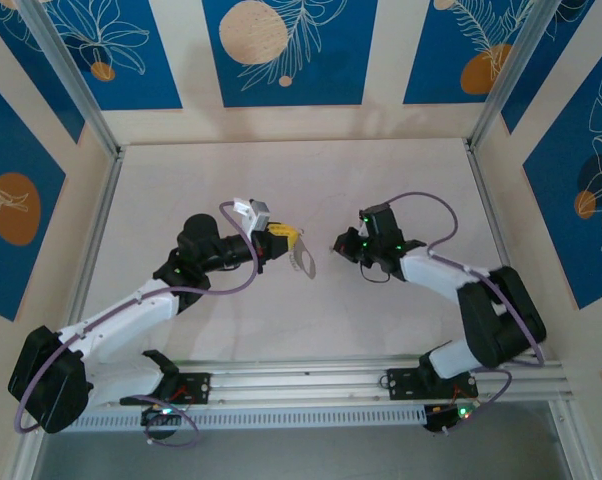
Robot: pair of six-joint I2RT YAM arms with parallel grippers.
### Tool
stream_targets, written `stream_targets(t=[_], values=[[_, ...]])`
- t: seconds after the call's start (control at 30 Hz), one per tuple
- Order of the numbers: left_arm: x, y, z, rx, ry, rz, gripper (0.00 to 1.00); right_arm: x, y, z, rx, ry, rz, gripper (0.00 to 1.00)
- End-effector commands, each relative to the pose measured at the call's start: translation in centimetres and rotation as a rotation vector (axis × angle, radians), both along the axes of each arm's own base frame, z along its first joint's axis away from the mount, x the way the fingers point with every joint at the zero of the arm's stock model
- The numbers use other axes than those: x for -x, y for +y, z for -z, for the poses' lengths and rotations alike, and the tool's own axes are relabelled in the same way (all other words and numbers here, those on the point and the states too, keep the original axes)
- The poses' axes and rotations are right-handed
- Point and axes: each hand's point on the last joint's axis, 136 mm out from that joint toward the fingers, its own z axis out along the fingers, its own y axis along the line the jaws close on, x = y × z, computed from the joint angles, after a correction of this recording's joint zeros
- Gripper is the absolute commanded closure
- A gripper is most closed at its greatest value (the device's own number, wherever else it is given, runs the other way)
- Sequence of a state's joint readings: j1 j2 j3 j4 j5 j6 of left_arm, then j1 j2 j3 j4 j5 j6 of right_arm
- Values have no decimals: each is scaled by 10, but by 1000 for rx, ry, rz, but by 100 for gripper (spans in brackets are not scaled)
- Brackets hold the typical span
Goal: Put the keys on the keyring
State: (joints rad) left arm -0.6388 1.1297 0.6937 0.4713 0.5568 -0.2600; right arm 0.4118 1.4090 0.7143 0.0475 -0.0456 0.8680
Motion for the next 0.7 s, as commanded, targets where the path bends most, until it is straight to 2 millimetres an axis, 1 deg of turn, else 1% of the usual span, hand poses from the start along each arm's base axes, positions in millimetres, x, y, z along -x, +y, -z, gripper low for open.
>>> stream_targets(t=[0.0, 0.07, 0.17, 0.3, 0.4, 0.5, 0.67], values=[[2, -1, -20, 30, -51, 30, 100, 3, -3, -34, -28, -152, -74, 100], [3, -1, -21, 28, -57, 37, 100, 6, -6, -54, -61, -230, -104, 100], [5, -3, -26, 23, -73, 54, 100, 17, -8, -85, -117, -360, -166, 100], [7, -5, -32, 16, -98, 77, 100, 40, -11, -127, -162, -524, -254, 100], [8, -10, -35, 7, -105, 104, 100, 58, -13, -151, -189, -616, -311, 100], [11, -16, -38, 5, -118, 140, 100, 76, -13, -171, -211, -690, -367, 100], [16, -29, -38, -7, -160, 201, 100, 92, -14, -194, -235, -763, -408, 100]])
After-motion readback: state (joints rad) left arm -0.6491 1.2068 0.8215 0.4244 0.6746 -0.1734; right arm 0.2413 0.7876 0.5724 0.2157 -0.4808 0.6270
